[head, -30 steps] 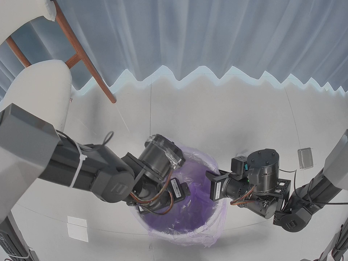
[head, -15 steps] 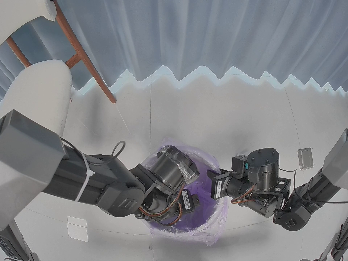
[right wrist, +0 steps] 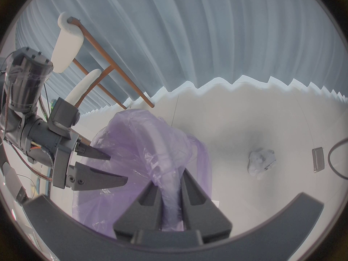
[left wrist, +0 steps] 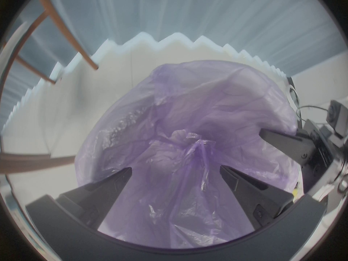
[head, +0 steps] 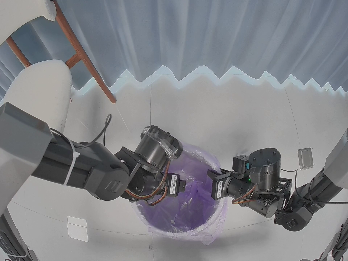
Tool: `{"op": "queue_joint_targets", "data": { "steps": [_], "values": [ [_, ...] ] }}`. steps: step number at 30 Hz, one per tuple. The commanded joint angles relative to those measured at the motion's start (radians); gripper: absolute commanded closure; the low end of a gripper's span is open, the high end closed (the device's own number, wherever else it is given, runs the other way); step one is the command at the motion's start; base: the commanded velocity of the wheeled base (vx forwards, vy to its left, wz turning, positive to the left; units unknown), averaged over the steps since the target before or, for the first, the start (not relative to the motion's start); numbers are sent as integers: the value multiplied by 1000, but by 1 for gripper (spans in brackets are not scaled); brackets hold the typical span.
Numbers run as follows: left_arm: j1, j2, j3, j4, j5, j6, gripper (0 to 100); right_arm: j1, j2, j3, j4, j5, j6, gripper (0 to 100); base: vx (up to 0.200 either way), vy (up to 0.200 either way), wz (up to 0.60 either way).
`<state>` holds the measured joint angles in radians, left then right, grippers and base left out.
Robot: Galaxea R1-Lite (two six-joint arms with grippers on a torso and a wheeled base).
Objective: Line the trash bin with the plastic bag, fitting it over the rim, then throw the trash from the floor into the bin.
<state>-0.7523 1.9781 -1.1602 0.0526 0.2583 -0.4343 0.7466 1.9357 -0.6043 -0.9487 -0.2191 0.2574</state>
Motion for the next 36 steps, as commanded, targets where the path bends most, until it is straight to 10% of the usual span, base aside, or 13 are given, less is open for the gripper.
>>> {"op": "queue_joint_targets", "data": {
  "steps": [1,9,16,36],
  "values": [
    [18,-61,117,-137,-5,164,0,0,-15,17,1,0,-1,100,0,0,0],
    [73,-125,257,-306,-209,535,0,0,-20,38,1,0,2,100,0,0,0],
    [61,-124,313,-310,-360,683,0,0,-12,38,1,0,3,100,0,0,0],
    [-73,-51,363,-313,-277,738,0,2,-9,38,1,3,5,100,0,0,0]
  ]
}}
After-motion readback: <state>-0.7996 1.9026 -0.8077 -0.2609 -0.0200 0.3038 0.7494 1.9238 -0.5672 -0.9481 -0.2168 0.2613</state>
